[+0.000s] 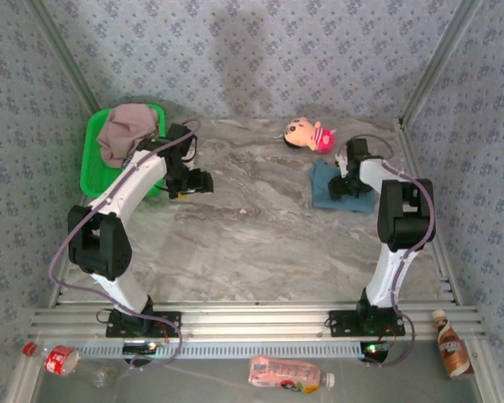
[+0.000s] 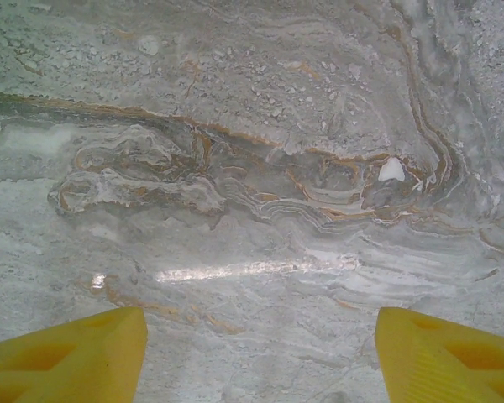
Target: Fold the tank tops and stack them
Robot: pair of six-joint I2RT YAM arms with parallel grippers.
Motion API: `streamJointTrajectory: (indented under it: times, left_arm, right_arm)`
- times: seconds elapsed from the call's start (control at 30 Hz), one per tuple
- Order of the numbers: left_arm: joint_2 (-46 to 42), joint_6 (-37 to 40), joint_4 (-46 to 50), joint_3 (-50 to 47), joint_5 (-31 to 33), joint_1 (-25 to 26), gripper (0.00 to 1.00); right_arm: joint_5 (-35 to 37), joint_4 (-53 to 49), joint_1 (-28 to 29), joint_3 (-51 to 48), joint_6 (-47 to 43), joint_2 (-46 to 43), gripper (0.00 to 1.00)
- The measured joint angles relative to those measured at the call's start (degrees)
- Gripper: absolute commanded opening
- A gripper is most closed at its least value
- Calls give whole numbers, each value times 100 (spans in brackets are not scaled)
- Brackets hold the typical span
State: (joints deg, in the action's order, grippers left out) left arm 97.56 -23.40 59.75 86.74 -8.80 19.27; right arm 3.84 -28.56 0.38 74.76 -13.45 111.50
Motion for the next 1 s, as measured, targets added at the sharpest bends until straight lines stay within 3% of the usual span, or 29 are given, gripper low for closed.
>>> streamJointTrajectory:
  times: [0.37, 0.63, 1.0]
  left_arm:
    - [-2, 74, 7, 0, -66, -295, 72]
    - [-2, 404, 186, 111, 341, -1110, 72]
    - [240, 1036, -588, 369, 1071, -2605, 72]
  right_arm:
    - [-227, -37, -695, 970, -1121, 664, 77]
    - [-348, -142, -968, 1172, -1143, 734, 79]
    - [-1174, 527, -868, 155, -546, -931, 84]
